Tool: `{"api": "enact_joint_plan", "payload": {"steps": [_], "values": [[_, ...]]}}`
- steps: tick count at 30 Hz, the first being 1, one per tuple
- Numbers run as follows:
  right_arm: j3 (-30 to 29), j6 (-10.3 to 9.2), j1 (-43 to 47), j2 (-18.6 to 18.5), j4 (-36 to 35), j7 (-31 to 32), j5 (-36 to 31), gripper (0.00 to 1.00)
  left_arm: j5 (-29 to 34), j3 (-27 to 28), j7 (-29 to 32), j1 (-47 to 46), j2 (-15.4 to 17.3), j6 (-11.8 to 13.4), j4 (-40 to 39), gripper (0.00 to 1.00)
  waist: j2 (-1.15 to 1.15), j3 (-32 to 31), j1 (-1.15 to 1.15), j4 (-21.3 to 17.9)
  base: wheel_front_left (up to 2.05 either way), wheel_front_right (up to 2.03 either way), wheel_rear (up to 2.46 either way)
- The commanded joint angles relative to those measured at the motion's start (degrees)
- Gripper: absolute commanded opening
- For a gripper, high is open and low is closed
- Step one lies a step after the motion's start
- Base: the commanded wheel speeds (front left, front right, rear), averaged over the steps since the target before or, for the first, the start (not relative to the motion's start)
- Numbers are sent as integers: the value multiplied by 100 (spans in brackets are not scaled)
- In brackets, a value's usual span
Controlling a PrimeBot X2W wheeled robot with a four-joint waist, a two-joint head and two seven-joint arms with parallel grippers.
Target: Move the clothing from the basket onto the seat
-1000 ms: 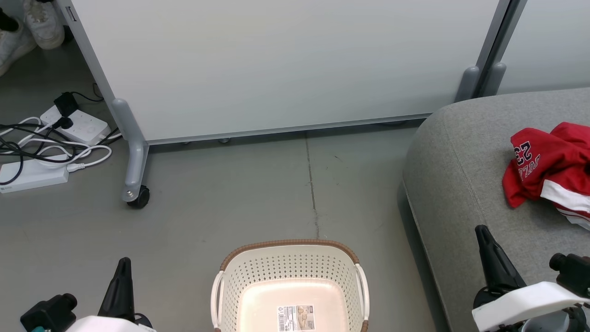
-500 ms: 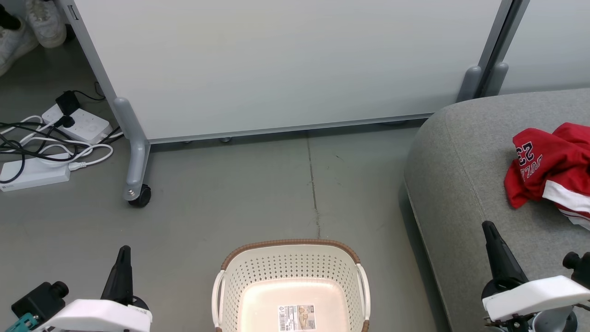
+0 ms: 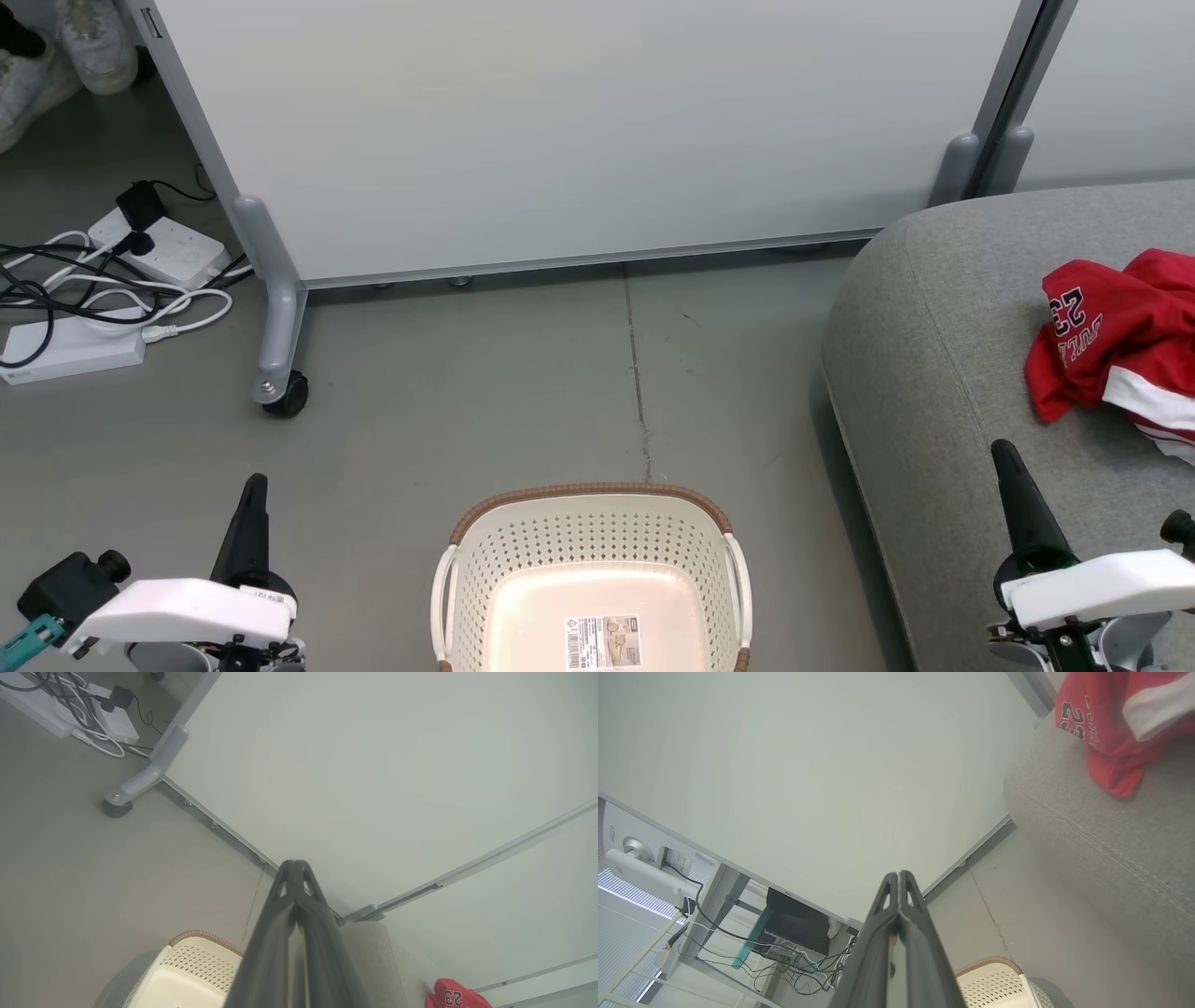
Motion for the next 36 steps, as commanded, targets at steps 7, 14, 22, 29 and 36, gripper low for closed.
{"api": "enact_joint_plan", "payload": {"steps": [7, 14, 22, 29, 36], "values": [[-87, 3, -213, -42, 75, 28, 566, 0, -459, 160, 161, -315, -33, -145, 77, 0, 0, 4, 0, 13, 0, 0, 0], [-140, 3, -275, -38, 182, 43, 988, 0, -810, 248, 294, -444, -102, -236, 185, 0, 0, 8, 0, 25, 0, 0, 0], [-206, 3, -355, -33, 307, 60, 1485, 0, -1230, 355, 454, -602, -182, -339, 311, 0, 0, 13, 0, 41, 0, 0, 0], [-258, 3, -399, -28, 401, 75, 1848, 0, -1532, 432, 568, -719, -243, -420, 403, 0, 0, 17, 0, 53, 0, 0, 0], [-304, 4, -454, -23, 487, 94, 2188, 0, -1815, 507, 678, -829, -297, -485, 489, 0, 0, 20, 0, 66, 0, 0, 0]]}}
